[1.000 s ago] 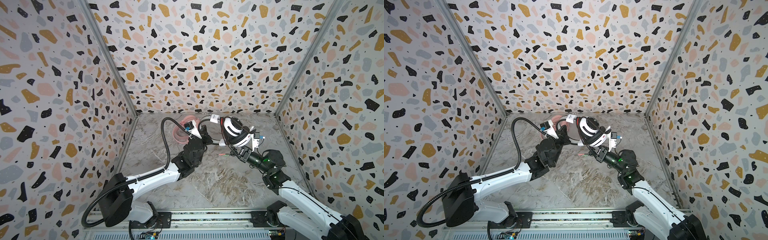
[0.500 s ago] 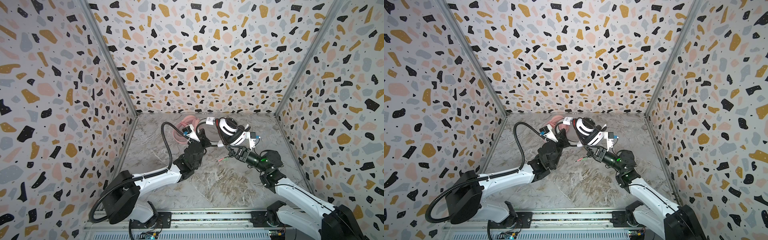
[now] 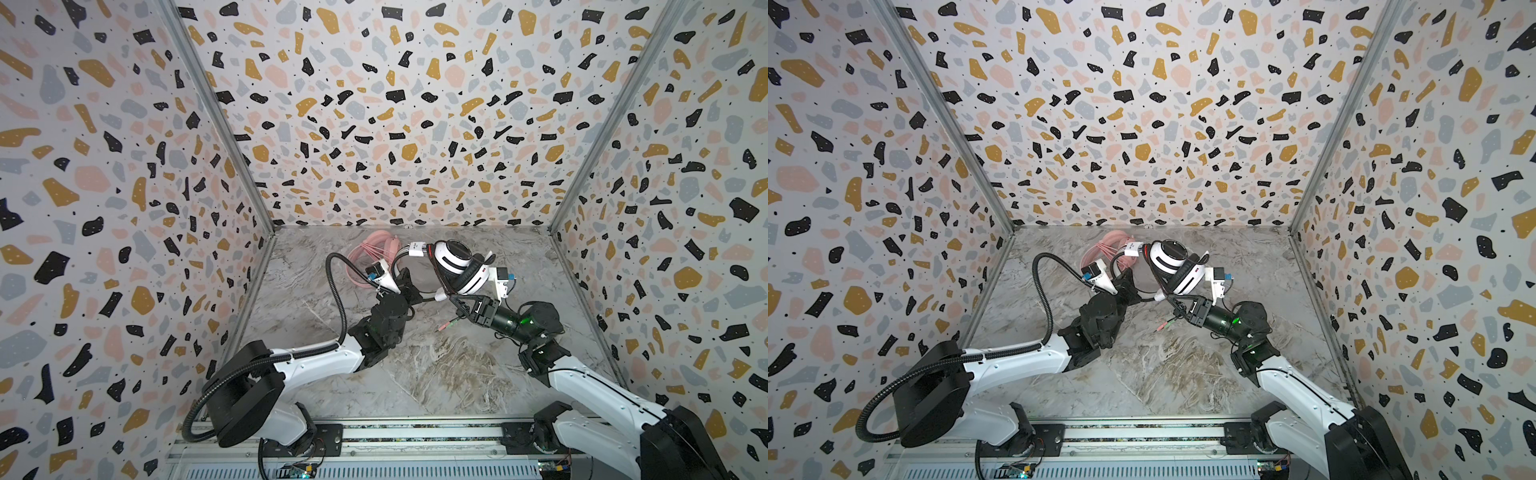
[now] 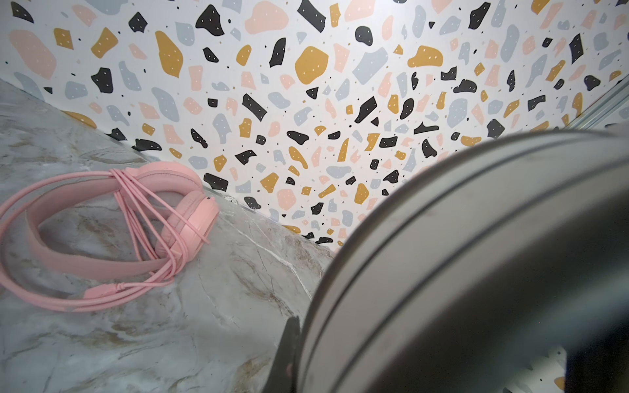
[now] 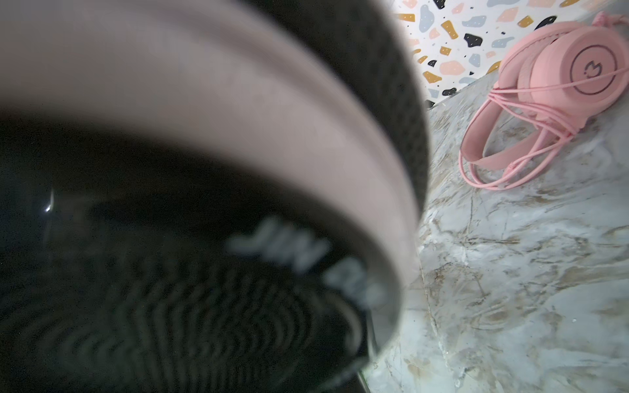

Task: Wrap the headphones

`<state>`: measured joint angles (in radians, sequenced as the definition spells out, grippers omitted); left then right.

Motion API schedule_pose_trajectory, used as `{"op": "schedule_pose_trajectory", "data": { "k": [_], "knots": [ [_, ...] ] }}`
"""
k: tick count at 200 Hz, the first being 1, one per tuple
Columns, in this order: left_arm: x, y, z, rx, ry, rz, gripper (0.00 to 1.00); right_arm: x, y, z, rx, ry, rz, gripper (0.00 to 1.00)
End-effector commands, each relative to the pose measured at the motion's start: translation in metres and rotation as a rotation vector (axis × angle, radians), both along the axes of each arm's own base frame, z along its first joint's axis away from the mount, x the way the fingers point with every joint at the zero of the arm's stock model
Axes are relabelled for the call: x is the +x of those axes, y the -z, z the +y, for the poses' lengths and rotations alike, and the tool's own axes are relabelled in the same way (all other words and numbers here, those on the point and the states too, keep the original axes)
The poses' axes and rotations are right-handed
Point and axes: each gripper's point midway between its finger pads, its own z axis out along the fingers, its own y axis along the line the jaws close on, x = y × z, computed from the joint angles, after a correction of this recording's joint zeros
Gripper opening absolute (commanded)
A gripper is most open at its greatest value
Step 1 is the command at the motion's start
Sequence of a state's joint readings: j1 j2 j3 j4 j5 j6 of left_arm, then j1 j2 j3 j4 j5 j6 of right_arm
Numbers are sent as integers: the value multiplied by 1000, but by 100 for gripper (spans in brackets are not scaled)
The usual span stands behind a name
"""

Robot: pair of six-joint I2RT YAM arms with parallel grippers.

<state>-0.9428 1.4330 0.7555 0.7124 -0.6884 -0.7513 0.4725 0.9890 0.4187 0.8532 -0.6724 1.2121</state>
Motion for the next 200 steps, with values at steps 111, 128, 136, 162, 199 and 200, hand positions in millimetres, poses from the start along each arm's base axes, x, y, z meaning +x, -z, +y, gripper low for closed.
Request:
{"op": "schedule_pose_trajectory", "data": {
  "k": [111, 128, 136, 162, 199, 200],
  "knots": [
    [-95, 109, -72, 232, 423, 185, 0, 12, 68, -66, -283, 292, 25, 14],
    [-100, 118, -76, 230, 437, 201, 0, 10, 83, -68, -303, 292, 54, 14],
    [-103, 122, -78, 228, 441, 206, 0, 9, 89, -68, -309, 291, 68, 14],
    [-110, 135, -85, 217, 459, 227, 0, 10, 100, -68, -328, 286, 91, 14],
    [-124, 140, -97, 204, 492, 235, 0, 13, 114, -71, -381, 300, 112, 15],
    [-124, 141, -97, 205, 492, 235, 0, 12, 114, -71, -382, 298, 111, 15]
  ]
}}
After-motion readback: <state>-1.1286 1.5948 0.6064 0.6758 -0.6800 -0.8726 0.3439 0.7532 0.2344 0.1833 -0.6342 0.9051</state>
